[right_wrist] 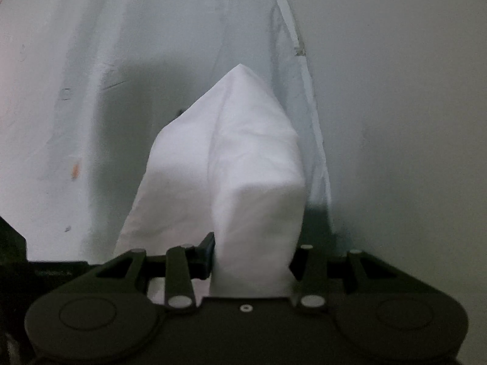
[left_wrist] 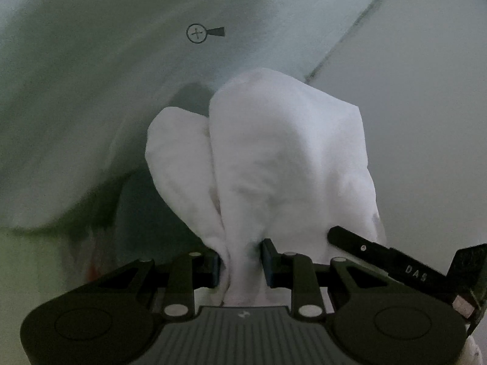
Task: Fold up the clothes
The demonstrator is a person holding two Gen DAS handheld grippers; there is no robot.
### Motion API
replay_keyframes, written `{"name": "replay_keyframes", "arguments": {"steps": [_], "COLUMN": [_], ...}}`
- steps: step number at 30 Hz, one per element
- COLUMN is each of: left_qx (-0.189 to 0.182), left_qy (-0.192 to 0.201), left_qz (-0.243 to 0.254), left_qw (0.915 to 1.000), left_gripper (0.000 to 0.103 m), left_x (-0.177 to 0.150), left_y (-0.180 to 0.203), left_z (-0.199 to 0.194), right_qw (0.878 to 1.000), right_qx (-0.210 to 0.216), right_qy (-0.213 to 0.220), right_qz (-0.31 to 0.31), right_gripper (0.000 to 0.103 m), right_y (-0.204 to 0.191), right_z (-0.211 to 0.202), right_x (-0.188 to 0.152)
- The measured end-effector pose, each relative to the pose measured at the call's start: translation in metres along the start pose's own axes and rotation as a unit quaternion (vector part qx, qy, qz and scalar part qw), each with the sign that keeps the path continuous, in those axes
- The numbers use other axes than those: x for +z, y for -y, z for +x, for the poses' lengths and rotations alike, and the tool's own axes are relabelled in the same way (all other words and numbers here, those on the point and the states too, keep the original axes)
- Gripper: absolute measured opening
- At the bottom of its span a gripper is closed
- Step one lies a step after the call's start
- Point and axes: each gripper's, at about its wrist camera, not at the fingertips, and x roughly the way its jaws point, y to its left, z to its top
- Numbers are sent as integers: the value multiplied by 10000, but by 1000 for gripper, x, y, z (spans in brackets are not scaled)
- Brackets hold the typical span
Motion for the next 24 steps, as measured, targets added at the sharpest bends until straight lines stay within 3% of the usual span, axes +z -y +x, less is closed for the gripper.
{"name": "replay_keyframes", "arguments": {"steps": [2, 3, 8, 11, 14, 16, 18, 20, 22, 24], "left_qx": [139, 312, 1449, 1627, 1834, 1741, 1526, 1665, 1882, 1918], "left_qy": [-37, -78, -304, 177, 546, 568, 436, 158, -129, -292], "left_qz": [30, 39, 593, 980, 1398, 1522, 1623, 1815, 1899, 1686], "left_qw": [9999, 9995, 9872, 9816, 9715, 9712, 9739, 9691, 9635, 9664], "left_gripper": [32, 38, 56, 78, 83, 87, 92, 92, 93, 93], "left_x": [5, 8, 3, -4, -3, 2, -10, -23, -40, -54], "left_y": [-8, -11, -31, -28, -15, -10, -7, -6, -14, -25], "left_z": [26, 39, 93, 80, 67, 73, 71, 79, 88, 90], "right_qw": [9995, 9985, 9851, 9763, 9554, 9499, 9630, 9748, 9726, 9698], "right_qx": [-278, -472, -1430, -1846, -2349, -2251, -1778, -1469, -1570, -1635], "right_qy": [-24, -69, -639, -384, 313, 603, 525, 133, -440, -522], "right_qz": [-167, -276, -711, -1060, -1761, -2082, -1954, -1676, -1657, -1735], "right_gripper": [54, 57, 69, 80, 94, 98, 98, 98, 102, 103], "right_y": [9, 12, 21, 13, -8, -20, -21, -14, -4, -1], "right_z": [36, 56, 142, 146, 131, 123, 124, 140, 167, 172], "right_x": [2, -1, -23, -29, -26, -24, -24, -34, -55, -69]}}
